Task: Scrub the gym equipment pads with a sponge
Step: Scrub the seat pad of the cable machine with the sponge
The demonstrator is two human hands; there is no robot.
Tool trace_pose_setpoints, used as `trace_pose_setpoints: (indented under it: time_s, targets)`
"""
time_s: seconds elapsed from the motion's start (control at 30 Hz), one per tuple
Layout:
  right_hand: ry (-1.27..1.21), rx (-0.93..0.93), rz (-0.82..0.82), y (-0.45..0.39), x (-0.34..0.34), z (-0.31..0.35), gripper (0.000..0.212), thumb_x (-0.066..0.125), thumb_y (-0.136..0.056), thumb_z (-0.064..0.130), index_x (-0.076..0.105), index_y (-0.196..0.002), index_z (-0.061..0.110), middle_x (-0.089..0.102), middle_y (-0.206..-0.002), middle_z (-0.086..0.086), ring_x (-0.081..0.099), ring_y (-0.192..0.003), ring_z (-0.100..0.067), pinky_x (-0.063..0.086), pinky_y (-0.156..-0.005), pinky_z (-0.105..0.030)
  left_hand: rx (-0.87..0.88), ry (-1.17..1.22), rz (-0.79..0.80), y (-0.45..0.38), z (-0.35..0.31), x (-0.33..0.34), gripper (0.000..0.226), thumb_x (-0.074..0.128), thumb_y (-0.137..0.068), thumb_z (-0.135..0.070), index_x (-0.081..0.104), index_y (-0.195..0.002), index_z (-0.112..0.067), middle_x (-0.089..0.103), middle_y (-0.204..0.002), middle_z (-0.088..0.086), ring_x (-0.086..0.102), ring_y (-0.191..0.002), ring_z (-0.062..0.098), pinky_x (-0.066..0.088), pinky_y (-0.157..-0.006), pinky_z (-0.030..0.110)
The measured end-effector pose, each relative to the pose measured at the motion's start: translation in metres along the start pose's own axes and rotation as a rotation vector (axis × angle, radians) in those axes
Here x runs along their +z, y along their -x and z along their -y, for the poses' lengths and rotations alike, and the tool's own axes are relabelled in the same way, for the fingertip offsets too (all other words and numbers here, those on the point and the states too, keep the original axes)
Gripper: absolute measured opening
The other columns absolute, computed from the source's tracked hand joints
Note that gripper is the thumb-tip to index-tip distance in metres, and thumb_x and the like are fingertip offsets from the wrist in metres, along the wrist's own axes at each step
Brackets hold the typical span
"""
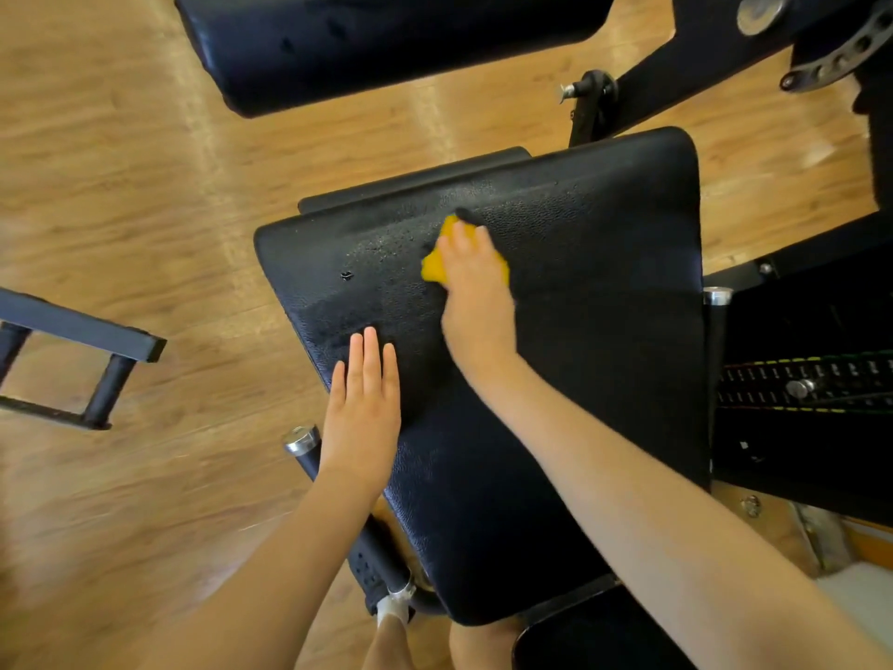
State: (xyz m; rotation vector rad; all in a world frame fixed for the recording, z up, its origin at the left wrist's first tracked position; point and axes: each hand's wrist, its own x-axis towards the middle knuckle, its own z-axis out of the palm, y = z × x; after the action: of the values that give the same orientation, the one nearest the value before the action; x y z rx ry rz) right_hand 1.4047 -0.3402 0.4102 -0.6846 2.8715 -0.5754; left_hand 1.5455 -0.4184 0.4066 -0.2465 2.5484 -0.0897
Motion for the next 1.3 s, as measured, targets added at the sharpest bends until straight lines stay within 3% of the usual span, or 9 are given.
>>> trace_pose_setpoints:
  time_s: [0.13, 0.23, 0.3, 0.43, 0.5, 0.8, 0.93, 1.13, 1.3]
  targets:
    - [0.089, -0.295, 0.221, 0.024, 0.019, 0.037, 0.052, 0.028, -0.098, 0.011, 0.014, -0.148, 0.009, 0.006, -0.157, -0.007, -0.002, -0.144, -0.027, -0.001, -0.112, -0.031, -0.004, 0.052, 0.022, 0.001, 0.002, 0.001, 0.099, 0.057, -0.092, -0.022, -0.026, -0.142, 0.0, -0.036, -0.146, 0.021, -0.032, -0.134, 0.034, -0.004, -0.117, 0.043]
    - [-0.067, -0.346, 0.165, 0.021, 0.021, 0.028, 0.051, 0.035, -0.091, 0.004, 0.032, -0.142, 0.006, 0.024, -0.153, -0.01, 0.014, -0.143, -0.029, 0.014, -0.113, -0.033, -0.022, 0.069, 0.02, 0.003, 0.003, 0.003, 0.106, 0.059, -0.092, -0.023, -0.037, -0.131, 0.0, -0.04, -0.141, 0.02, -0.032, -0.134, 0.033, -0.004, -0.117, 0.043]
    - [-0.17, -0.255, 0.013, 0.013, 0.014, 0.014, 0.049, 0.038, -0.086, -0.001, 0.045, -0.134, 0.003, 0.039, -0.145, -0.015, 0.03, -0.137, -0.035, 0.022, -0.11, -0.035, -0.023, 0.083, 0.01, 0.004, 0.003, 0.005, 0.108, 0.061, -0.091, -0.022, -0.038, -0.128, -0.001, -0.043, -0.137, 0.018, -0.028, -0.139, 0.034, -0.004, -0.117, 0.042]
    - [-0.187, 0.265, -0.11, -0.013, -0.009, -0.02, 0.051, 0.04, -0.096, 0.002, 0.028, -0.145, 0.012, 0.02, -0.155, -0.005, 0.009, -0.144, -0.024, 0.025, -0.111, -0.031, -0.02, 0.13, -0.021, 0.006, 0.006, 0.011, 0.114, 0.066, -0.087, -0.018, -0.039, -0.129, -0.003, -0.047, -0.135, 0.016, -0.038, -0.128, 0.03, -0.005, -0.116, 0.04]
    - [-0.108, 0.343, -0.133, -0.017, -0.007, -0.015, 0.052, 0.04, -0.097, 0.003, 0.026, -0.146, 0.015, 0.016, -0.156, -0.002, 0.005, -0.144, -0.023, 0.031, -0.107, -0.03, -0.036, 0.176, -0.035, 0.007, 0.007, 0.013, 0.114, 0.067, -0.086, -0.017, -0.037, -0.13, -0.004, -0.045, -0.135, 0.019, -0.037, -0.13, 0.032, -0.006, -0.116, 0.04]
    - [-0.104, -0.312, 0.239, 0.004, 0.029, 0.07, 0.053, 0.04, -0.093, 0.001, 0.031, -0.144, 0.013, 0.016, -0.156, -0.001, 0.005, -0.145, -0.022, 0.025, -0.107, -0.035, -0.202, 0.313, 0.073, 0.007, 0.012, 0.008, 0.136, 0.076, -0.071, -0.045, -0.037, -0.128, 0.006, -0.042, -0.135, 0.026, -0.021, -0.141, 0.041, -0.008, -0.115, 0.038]
    - [-0.25, -0.36, 0.251, -0.021, 0.01, 0.058, 0.044, 0.045, -0.093, 0.0, 0.045, -0.136, 0.01, 0.032, -0.15, -0.004, 0.02, -0.142, -0.021, 0.029, -0.106, -0.033, -0.215, 0.3, 0.05, 0.004, 0.011, 0.011, 0.126, 0.074, -0.078, -0.037, -0.028, -0.139, 0.008, -0.034, -0.144, 0.031, -0.021, -0.141, 0.041, -0.003, -0.117, 0.039]
    - [-0.043, -0.301, 0.157, -0.051, 0.028, 0.088, 0.048, 0.044, -0.092, 0.0, 0.04, -0.139, 0.011, 0.028, -0.152, -0.005, 0.014, -0.143, -0.022, 0.023, -0.112, -0.033, -0.212, 0.315, 0.065, 0.006, 0.011, 0.01, 0.127, 0.074, -0.079, -0.035, -0.031, -0.136, 0.007, -0.038, -0.142, 0.031, -0.023, -0.14, 0.04, -0.004, -0.117, 0.038]
    - [0.056, -0.591, 0.263, -0.02, 0.039, 0.09, 0.054, 0.041, -0.091, 0.0, 0.033, -0.143, 0.014, 0.021, -0.155, -0.001, 0.008, -0.144, -0.018, 0.01, -0.112, -0.025, -0.214, 0.35, 0.079, 0.009, 0.013, 0.009, 0.131, 0.076, -0.075, -0.037, -0.031, -0.138, 0.004, -0.038, -0.144, 0.026, -0.03, -0.137, 0.036, -0.009, -0.115, 0.037]
